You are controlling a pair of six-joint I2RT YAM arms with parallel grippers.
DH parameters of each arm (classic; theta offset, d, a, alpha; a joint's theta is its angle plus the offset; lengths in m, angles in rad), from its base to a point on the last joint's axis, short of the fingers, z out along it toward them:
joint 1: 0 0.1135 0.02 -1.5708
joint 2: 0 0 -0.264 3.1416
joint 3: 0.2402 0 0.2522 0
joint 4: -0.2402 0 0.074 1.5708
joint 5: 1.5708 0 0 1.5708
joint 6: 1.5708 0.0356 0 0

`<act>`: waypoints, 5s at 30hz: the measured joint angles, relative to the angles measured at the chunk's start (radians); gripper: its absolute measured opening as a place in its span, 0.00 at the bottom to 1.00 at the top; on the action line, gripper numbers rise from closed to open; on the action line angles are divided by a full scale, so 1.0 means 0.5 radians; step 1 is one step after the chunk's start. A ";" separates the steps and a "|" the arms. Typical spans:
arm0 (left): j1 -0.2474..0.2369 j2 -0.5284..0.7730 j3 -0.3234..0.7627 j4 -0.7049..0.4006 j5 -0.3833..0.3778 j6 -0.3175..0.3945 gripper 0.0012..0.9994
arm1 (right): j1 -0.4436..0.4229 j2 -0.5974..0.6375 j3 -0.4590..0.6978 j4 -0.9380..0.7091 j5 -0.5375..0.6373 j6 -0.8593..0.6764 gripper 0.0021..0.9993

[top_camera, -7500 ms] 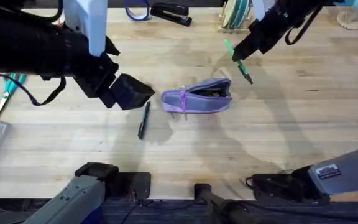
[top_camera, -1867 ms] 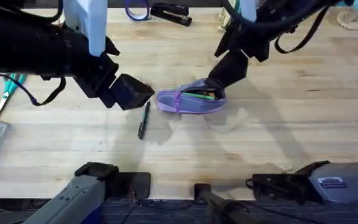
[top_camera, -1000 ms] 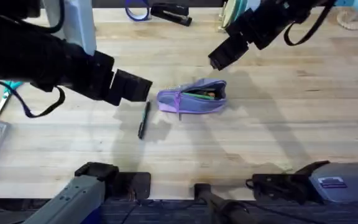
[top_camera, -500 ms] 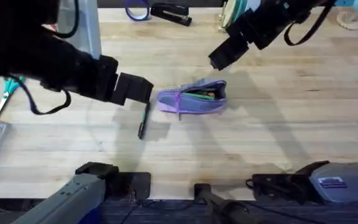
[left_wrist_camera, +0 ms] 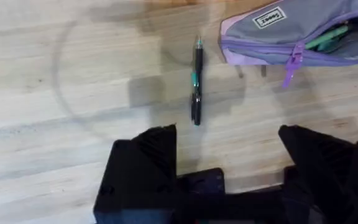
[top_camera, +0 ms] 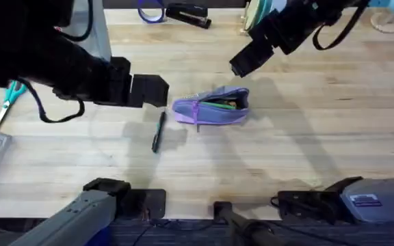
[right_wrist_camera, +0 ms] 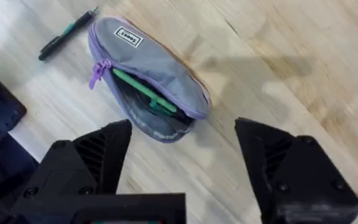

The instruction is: Unzip the bag, pick up the pens from the table one at a time and place them inside, then zip the bag closed.

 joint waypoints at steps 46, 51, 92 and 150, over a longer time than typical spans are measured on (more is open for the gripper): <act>-0.296 0.472 -0.536 0.551 -0.273 -0.440 0.99 | 0.000 0.000 0.000 -0.003 0.134 -0.062 1.00; -0.296 0.472 -0.629 0.617 -0.274 -0.440 0.99 | 0.000 0.000 0.000 -0.003 0.134 -0.062 1.00; -0.296 0.595 -0.989 0.921 -0.187 -0.441 0.98 | 0.000 0.000 0.000 -0.005 0.134 -0.062 1.00; -0.296 0.703 -0.101 0.549 -0.246 -0.400 0.09 | 0.000 -0.168 0.000 -0.032 0.344 -0.062 1.00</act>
